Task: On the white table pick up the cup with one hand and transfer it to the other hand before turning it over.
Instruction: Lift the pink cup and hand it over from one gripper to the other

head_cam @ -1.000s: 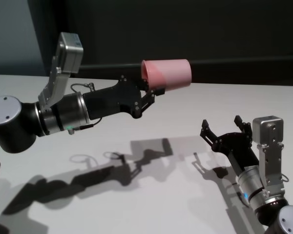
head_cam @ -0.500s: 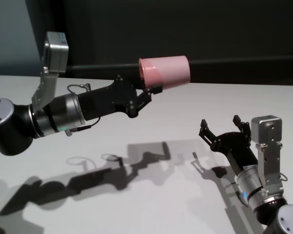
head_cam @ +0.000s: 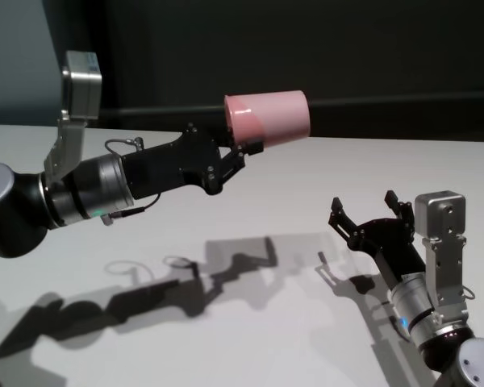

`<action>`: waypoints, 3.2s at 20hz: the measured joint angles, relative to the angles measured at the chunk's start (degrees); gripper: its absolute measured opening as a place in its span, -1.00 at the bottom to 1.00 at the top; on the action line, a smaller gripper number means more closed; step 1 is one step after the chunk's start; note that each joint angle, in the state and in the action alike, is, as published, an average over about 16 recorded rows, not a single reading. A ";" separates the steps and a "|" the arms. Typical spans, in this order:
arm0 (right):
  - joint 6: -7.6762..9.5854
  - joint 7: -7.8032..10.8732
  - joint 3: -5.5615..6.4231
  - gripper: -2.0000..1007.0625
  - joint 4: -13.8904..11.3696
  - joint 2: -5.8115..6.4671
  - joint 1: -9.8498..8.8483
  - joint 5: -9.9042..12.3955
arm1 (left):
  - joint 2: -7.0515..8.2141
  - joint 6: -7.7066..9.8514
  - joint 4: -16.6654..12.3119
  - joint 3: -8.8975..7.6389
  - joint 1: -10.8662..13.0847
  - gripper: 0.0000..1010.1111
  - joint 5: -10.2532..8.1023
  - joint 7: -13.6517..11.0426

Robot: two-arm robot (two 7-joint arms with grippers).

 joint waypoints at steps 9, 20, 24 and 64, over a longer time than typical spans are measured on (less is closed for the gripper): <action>0.00 0.00 0.00 0.99 0.00 0.00 0.00 0.00 | 1.01 -0.44 -0.81 0.42 0.31 -0.90 -0.37 -0.12; 0.00 0.00 0.00 0.99 0.00 0.00 0.00 0.00 | 1.38 -1.21 -1.46 0.85 0.42 -0.90 0.78 0.95; 0.00 0.00 0.00 0.99 0.00 0.00 0.00 0.00 | 1.39 -1.35 -1.57 0.92 0.42 -0.90 1.21 1.27; -1.79 9.34 8.67 0.99 -0.22 -3.18 -1.92 14.33 | 1.36 -1.15 -1.41 0.91 0.33 -0.90 0.89 0.63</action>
